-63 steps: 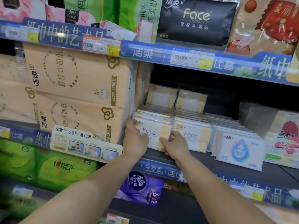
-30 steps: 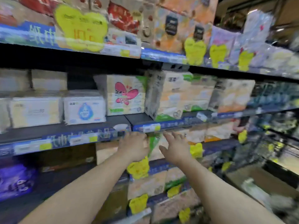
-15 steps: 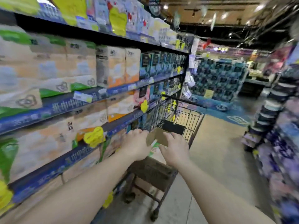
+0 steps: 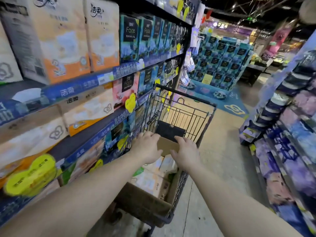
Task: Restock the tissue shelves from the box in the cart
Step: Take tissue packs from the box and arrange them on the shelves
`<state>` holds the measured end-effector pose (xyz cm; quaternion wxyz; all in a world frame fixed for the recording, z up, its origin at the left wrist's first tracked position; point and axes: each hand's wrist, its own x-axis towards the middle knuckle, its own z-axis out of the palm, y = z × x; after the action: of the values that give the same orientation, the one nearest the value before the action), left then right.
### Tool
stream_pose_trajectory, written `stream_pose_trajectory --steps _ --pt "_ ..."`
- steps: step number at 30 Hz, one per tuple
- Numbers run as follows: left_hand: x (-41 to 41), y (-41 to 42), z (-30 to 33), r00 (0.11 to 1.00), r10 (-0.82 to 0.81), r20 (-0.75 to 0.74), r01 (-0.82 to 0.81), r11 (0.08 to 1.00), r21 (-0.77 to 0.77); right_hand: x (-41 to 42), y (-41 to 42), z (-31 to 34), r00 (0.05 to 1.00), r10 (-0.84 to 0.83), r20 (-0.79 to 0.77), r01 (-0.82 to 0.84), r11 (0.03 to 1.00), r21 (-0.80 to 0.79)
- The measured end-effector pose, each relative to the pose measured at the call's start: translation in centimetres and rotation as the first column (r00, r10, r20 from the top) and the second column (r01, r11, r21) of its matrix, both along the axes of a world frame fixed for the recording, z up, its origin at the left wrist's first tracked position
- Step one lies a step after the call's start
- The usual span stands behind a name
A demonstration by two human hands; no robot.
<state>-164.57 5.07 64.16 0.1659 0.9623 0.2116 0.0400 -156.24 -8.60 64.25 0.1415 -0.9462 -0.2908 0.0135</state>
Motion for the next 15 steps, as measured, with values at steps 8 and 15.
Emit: stream_pose_trajectory --steps 8,15 --pt "6.0 5.7 -4.6 0.992 0.044 -0.115 -0.052 0.996 -0.072 8.8 5.2 -4.4 0.996 0.055 -0.071 -0.061 0.995 -0.08" --pt "10.1 8.3 -11.2 0.94 0.209 -0.269 -0.271 0.936 -0.223 19.4 8.5 -10.2 0.964 0.061 -0.26 -0.118 0.971 -0.209"
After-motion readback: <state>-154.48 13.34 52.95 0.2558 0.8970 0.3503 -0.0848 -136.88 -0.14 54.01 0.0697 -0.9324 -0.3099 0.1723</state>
